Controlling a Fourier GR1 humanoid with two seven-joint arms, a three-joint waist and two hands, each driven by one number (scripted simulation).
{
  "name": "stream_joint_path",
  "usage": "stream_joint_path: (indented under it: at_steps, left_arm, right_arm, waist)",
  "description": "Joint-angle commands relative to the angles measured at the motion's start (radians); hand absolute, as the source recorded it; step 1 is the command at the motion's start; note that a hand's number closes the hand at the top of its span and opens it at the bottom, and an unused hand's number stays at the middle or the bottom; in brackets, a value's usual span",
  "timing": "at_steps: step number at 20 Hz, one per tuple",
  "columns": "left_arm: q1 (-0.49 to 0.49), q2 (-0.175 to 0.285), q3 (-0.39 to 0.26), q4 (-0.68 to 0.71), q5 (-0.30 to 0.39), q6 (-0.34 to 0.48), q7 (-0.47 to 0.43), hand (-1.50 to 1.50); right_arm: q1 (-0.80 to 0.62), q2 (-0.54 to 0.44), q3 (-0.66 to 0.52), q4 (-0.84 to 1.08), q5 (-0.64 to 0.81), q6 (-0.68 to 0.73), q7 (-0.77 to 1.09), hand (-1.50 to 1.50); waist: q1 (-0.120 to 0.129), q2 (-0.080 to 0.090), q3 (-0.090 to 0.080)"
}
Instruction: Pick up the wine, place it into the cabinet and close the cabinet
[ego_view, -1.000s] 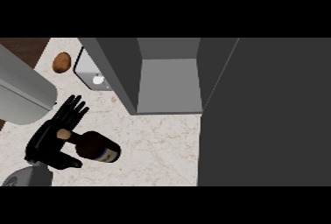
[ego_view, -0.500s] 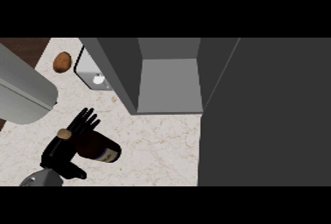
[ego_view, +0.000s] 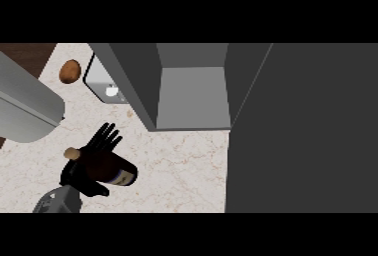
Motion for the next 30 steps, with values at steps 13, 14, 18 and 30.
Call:
stream_joint_path:
  at_steps: [13, 14, 18, 30]
  left_arm:
    - [-0.109, -0.052, -0.041, 0.251, -0.041, -0.149, -0.177, 1.50]
    - [-0.121, -0.070, -0.041, 0.250, -0.022, -0.154, -0.125, 1.50]
    - [-0.124, -0.048, -0.059, 0.220, -0.044, -0.152, -0.165, 1.50]
    - [0.074, -0.061, -0.047, -0.061, -0.197, 0.497, -0.439, 1.50]
  right_arm:
    - [0.017, -0.002, 0.020, -0.115, -0.031, -0.015, 0.039, -1.50]
    - [0.016, -0.030, -0.017, -0.134, -0.082, -0.015, 0.073, -1.50]
    - [0.013, -0.021, -0.019, -0.107, -0.053, -0.017, 0.044, -1.50]
    - [0.088, -0.032, 0.003, -0.102, -0.008, 0.016, -0.017, -1.50]
  waist:
    - [-0.003, 0.002, -0.001]
    - [-0.001, 0.001, -0.001]
    - [0.003, 0.001, 0.000]
    - [0.019, -0.011, 0.002]
